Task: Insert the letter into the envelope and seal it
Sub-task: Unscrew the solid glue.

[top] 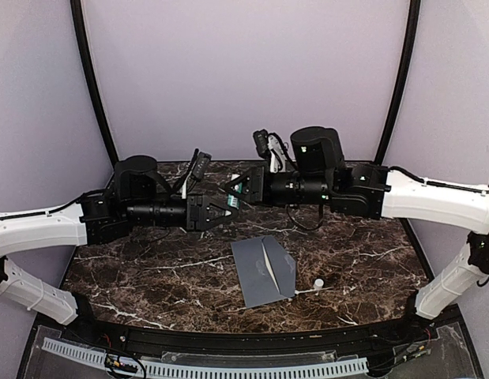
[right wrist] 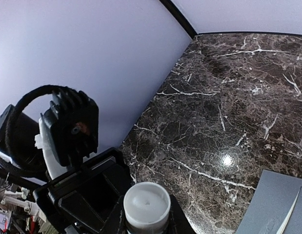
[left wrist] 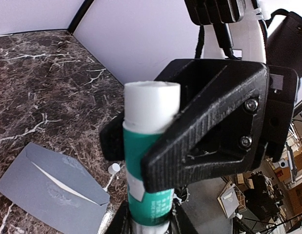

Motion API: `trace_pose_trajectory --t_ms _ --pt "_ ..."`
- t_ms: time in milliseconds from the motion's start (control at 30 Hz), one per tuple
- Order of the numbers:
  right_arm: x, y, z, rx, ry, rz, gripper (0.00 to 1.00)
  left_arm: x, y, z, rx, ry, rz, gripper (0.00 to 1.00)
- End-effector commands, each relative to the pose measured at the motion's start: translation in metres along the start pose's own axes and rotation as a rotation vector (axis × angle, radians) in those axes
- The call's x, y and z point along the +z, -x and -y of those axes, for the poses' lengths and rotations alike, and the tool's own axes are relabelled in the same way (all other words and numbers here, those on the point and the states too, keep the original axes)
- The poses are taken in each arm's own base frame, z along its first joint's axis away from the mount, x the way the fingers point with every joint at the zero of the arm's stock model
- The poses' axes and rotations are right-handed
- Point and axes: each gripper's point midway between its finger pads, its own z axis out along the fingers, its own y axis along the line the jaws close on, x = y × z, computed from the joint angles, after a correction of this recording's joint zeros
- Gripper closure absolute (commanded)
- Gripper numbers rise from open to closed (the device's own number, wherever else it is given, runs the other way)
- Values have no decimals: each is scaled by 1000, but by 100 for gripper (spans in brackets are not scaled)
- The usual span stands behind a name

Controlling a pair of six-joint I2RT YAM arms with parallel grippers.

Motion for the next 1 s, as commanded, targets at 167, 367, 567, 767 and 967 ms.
trace_pose_trajectory --t_ms 167,367,567,767,967 --pt "26 -23 36 207 -217 -13 100 3 13 -14 57 122 15 98" --pt "30 -28 53 237 -350 12 100 11 5 -32 77 195 -37 99" --pt "39 -34 54 271 -351 10 100 17 -2 -38 99 229 -92 100" --pt "38 -28 48 265 -324 32 88 21 -6 -32 58 176 -88 100" --pt "13 -12 42 230 -315 90 49 16 1 -41 -33 224 -9 100"
